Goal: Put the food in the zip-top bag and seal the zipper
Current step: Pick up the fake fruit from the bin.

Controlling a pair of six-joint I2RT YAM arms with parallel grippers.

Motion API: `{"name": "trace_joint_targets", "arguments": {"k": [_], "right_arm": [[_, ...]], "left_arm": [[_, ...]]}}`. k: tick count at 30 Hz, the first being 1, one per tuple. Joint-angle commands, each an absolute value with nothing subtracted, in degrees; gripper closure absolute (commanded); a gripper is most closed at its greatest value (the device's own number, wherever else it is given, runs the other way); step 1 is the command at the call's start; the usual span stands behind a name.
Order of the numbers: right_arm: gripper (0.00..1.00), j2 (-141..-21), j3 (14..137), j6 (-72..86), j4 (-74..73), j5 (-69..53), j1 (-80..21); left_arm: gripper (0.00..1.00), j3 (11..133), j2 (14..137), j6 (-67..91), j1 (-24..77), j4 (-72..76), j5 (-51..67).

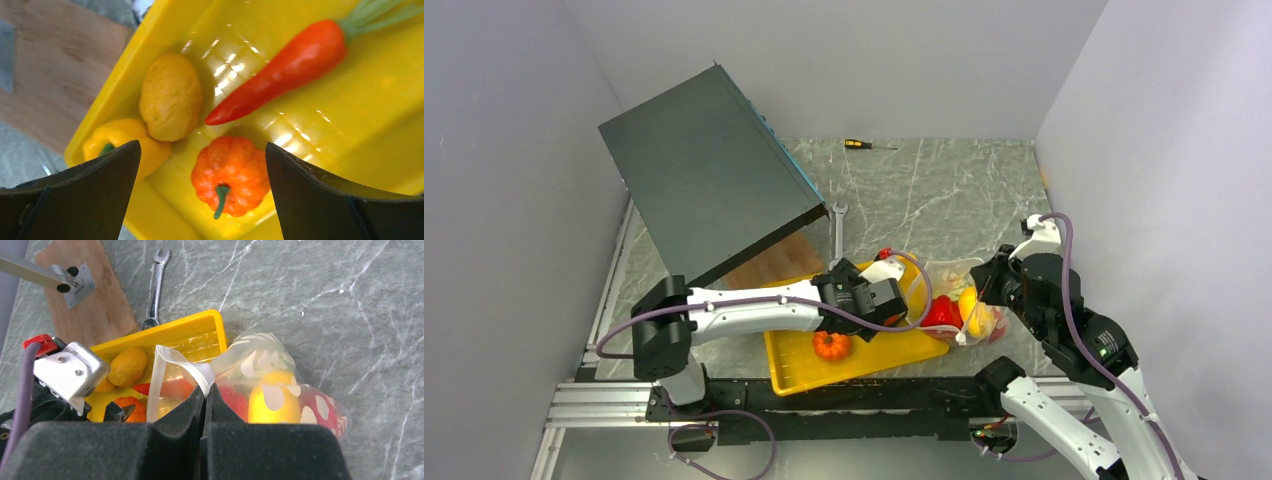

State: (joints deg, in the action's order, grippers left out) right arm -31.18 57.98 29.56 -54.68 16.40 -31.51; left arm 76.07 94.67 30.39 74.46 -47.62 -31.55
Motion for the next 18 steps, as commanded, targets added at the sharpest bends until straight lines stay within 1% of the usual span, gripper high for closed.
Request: {"name": "trace_joint_targets", "arguments": {"k": [1, 4, 11, 16, 18], "right_arm": [[1.0, -31.46, 60.2, 29.47, -50.52, 17.01, -31.77], [1.0, -31.45, 60.34, 29.43, -50.56, 17.27, -31.72], [1.0, -31.75, 59.98, 29.31, -50.54, 16.94, -31.72], [1.0, -31.77, 59.49, 29.56, -50.1, 16.47, -31.76], [1.0, -31.75, 59.46, 29.61, -50.06, 16.35, -31.73]], "left_arm": [[0.0, 76.68, 96.2, 29.98, 74.12, -50.64, -40.77], [0.01, 77.23, 98.64, 30.06, 72.9, -50.32, -41.13], [0.15, 76.15, 101.05, 27.99, 70.48, -47.17, -38.36], [0.22, 75.8, 102.93, 28.12, 69.12, -47.25, -38.04], [0.23, 75.59, 103.51, 27.56, 68.88, -46.65, -37.04]]}}
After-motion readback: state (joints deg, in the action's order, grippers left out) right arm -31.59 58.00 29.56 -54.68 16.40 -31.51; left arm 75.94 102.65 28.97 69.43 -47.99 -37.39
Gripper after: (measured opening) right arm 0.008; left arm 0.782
